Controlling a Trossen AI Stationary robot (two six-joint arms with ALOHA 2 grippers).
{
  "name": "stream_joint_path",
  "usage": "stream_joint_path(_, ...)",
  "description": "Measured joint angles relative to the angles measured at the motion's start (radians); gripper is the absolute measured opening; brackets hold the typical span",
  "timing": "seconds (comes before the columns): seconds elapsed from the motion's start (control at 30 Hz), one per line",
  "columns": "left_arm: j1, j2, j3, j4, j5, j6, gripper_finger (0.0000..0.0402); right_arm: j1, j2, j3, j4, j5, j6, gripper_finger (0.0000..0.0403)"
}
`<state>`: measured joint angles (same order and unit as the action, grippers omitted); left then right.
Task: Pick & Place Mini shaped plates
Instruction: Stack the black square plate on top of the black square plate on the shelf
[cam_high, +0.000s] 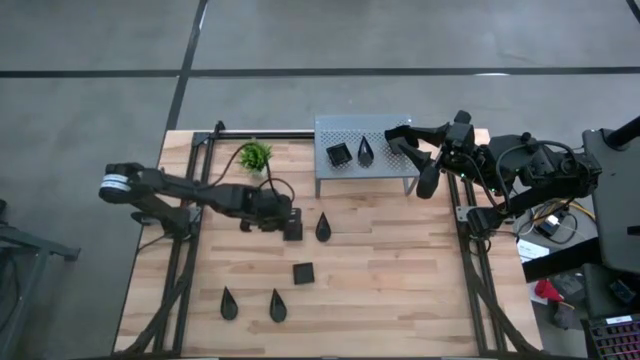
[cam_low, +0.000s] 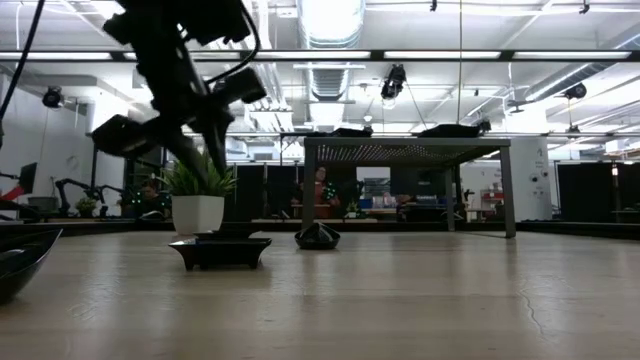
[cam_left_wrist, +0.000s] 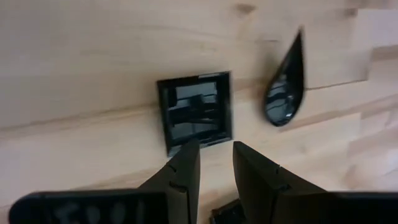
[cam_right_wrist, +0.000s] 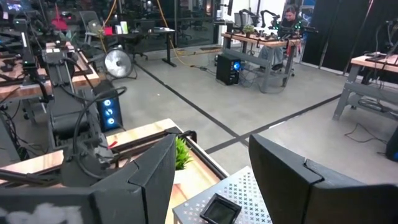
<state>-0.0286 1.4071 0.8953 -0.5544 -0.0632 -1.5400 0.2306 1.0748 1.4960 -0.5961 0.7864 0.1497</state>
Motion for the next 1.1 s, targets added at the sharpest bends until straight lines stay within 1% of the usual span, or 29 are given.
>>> stream_joint_path(0.23,-0.002,-0.001,-0.102,0.058,0.001,-0.037,0.0087,0.000,0.000,0.000,0.001,0.000,-0.018,0.0201)
stream_joint_path(0.5,-0.002,-0.001,-0.209,0.254,-0.003,-0.119,0.0087,-0.005,0.000,0.000,0.003,0.000,-0.040,0.0201)
stream_joint_path(0.6,-0.002,0.000,-0.229,0.288,-0.016,-0.138,0.0087,-0.006,0.000,0.000,0.010,0.001,-0.040,0.0201)
stream_joint_path(0.8,-0.002,0.001,-0.243,0.285,-0.017,-0.139,0.0087,-0.005,0.000,0.003,0.012,0.001,-0.039,0.0201)
stream_joint_path(1.1,-0.002,0.018,-0.245,0.304,-0.047,-0.155,0.0087,-0.008,0.000,0.003,0.015,0.001,-0.038,0.0201)
